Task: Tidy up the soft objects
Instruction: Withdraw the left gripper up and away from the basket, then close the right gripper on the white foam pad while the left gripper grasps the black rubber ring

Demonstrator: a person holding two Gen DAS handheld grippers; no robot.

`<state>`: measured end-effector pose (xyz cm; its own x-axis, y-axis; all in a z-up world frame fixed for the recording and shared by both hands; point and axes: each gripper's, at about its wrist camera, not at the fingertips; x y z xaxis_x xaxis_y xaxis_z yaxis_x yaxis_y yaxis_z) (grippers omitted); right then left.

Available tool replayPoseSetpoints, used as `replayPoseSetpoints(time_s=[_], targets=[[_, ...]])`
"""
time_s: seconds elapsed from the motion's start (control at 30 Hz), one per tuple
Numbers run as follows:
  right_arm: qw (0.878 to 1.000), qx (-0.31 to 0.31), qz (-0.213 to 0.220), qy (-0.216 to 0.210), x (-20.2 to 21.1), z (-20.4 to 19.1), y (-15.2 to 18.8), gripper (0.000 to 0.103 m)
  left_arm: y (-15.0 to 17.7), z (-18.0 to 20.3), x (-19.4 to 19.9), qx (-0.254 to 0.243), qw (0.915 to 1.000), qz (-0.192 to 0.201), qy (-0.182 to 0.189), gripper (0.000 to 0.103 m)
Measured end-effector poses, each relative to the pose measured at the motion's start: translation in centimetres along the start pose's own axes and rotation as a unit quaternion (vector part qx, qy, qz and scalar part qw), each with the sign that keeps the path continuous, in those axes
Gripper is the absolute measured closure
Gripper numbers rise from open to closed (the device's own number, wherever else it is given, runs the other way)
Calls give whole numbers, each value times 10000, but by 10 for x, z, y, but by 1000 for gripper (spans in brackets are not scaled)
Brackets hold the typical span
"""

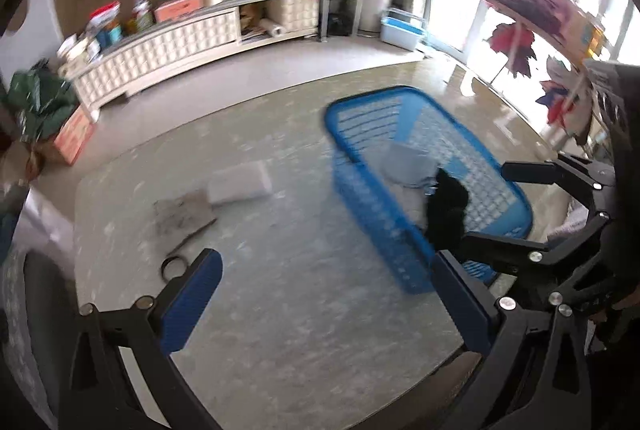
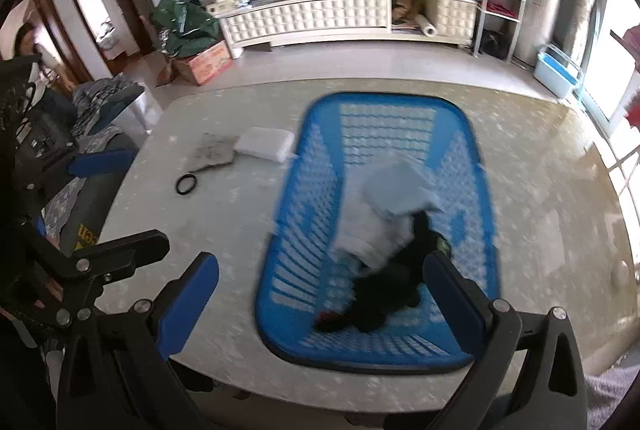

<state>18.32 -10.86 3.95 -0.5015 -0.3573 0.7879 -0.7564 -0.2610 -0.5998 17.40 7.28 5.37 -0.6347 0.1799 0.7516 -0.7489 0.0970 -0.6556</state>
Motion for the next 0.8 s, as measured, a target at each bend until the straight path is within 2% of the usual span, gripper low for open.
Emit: replayPoseSetpoints(time_s=[0.2,0.4,0.57,0.7,0.8], targets=[[9992,342,-108,-174,-32,-33,-21,1,9,-49,4,346,9988,-15,-336,0],[9965,664,-358,-351,-70,-62,-47,1,16,-98,-9,701,9953,-166,-651,0],[9936,825,-654,-417,-112,-80,-67,1,25,-131,-26,918,9925,-306,-753,0],[9879,1304,-788,-274,-139,-93,-78,1,29,-154,-44,1066,9902,-440,-783,0],[9803,1693,-966,-323,-162,-101,-86,1,30,-165,-55,1104,9893,-527,-791,0]])
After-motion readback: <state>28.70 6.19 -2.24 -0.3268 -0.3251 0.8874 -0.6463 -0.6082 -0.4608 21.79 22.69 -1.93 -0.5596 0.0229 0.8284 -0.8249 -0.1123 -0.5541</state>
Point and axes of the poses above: each gripper's, at about its wrist camera, not at the fingertips, and x roughly against the way its jaws point, z to its right, y to its underside, and after that the axes turned 6 degrees about z, right-handed
